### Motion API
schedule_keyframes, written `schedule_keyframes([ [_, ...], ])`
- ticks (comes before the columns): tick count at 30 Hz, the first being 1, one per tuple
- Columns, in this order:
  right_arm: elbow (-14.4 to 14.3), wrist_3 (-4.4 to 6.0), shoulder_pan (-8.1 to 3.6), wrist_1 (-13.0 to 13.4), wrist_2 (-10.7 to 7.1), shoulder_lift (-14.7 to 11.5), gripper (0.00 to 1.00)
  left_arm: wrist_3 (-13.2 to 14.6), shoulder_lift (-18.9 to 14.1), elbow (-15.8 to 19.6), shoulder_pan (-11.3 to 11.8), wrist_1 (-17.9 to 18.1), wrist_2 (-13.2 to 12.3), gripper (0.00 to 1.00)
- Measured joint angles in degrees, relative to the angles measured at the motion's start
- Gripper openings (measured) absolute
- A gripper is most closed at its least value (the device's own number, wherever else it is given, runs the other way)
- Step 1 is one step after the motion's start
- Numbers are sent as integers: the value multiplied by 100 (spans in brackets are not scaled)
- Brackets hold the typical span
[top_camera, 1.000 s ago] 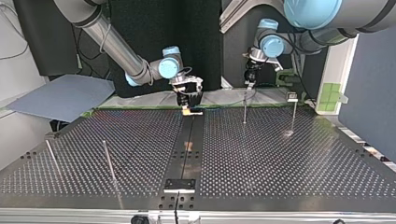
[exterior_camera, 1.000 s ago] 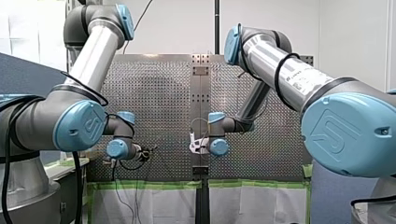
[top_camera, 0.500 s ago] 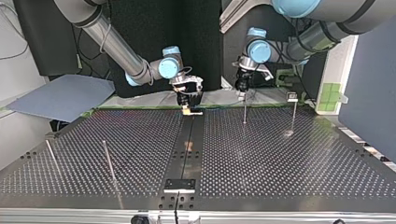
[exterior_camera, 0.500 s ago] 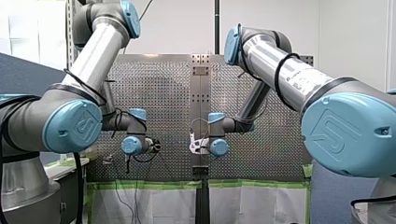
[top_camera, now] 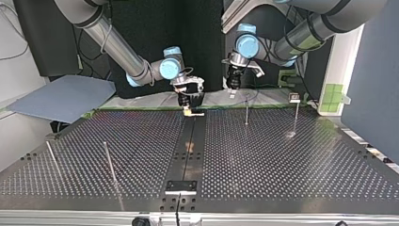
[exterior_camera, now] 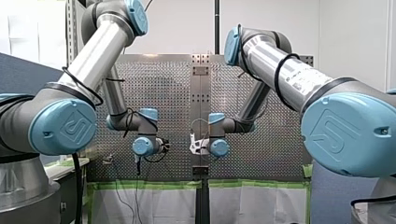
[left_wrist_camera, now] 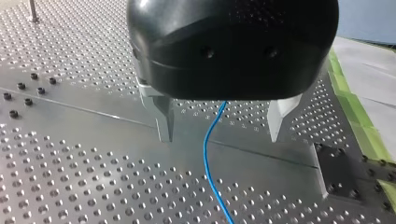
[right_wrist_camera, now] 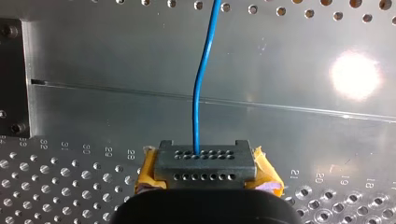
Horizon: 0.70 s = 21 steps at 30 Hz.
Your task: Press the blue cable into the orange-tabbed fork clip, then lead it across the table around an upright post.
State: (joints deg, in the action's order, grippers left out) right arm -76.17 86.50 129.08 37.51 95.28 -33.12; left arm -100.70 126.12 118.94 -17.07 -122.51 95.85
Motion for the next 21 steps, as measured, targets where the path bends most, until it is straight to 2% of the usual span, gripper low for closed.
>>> schedule_keyframes([
  [4,0,0,-2,1,0,1,0,-54,42,-139,-120,-15,152,100],
  [8,0,0,-3,-6,-10,7,0,-83,205,-339,-131,-157,229,100],
  [12,0,-5,-8,-18,-15,9,0,-46,414,-557,-90,-328,373,100],
  [21,0,-35,-26,-19,-18,10,0,17,842,-991,73,-461,691,100],
])
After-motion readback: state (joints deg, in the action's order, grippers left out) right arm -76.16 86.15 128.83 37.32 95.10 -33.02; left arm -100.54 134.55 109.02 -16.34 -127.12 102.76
